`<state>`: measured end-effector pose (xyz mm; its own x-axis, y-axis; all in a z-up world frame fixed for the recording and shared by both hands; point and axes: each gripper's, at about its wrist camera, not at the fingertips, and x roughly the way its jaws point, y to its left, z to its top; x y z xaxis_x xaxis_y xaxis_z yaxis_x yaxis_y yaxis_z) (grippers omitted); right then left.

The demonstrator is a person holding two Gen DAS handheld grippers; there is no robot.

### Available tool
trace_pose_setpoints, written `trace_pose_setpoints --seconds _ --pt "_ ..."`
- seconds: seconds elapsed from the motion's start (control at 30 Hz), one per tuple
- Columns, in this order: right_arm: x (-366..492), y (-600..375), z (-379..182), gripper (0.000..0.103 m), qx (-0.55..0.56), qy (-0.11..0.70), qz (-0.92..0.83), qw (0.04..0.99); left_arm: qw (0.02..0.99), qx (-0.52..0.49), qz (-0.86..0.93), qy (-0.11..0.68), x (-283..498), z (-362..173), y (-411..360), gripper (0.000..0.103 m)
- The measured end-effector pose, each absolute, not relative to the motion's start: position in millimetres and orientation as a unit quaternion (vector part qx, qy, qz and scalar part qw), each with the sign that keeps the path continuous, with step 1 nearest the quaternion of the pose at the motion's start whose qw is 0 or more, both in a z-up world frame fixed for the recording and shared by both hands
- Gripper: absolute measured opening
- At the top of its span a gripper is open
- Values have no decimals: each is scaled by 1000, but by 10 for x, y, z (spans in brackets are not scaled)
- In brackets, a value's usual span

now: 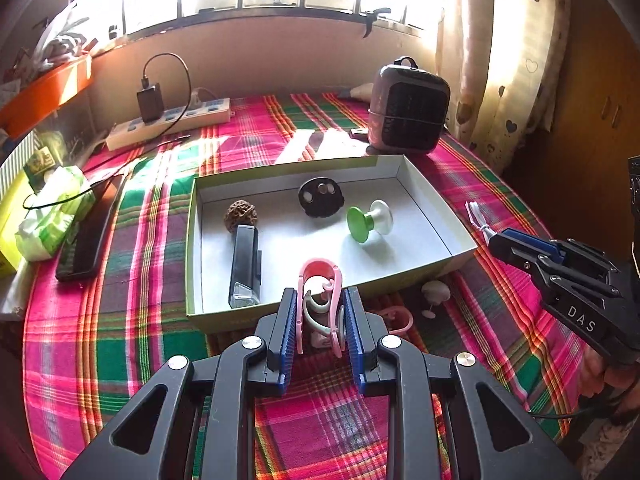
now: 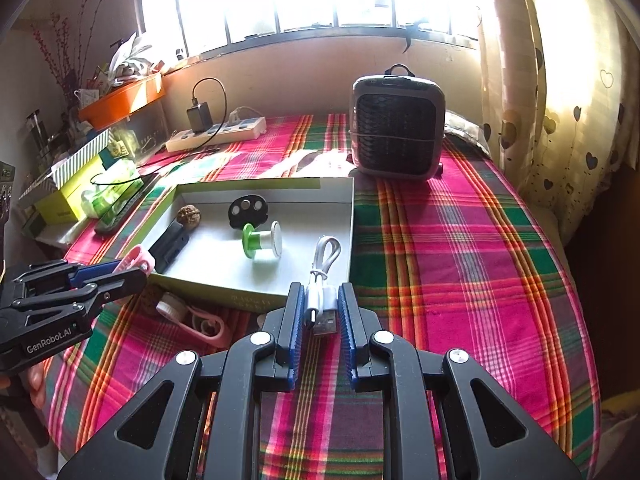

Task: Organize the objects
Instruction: 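Carry the pink clip and USB cable over the gray box with both tools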

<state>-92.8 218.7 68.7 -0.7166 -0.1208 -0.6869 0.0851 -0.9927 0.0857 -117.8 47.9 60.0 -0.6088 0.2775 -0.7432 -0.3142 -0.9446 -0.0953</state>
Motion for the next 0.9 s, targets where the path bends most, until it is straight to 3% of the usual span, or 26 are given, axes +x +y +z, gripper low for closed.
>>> trace_pose_setpoints --seconds 0.9 --pt "-1859 2056 824 18 388 -10 -918 80 149 -417 897 23 -2054 615 506 21"
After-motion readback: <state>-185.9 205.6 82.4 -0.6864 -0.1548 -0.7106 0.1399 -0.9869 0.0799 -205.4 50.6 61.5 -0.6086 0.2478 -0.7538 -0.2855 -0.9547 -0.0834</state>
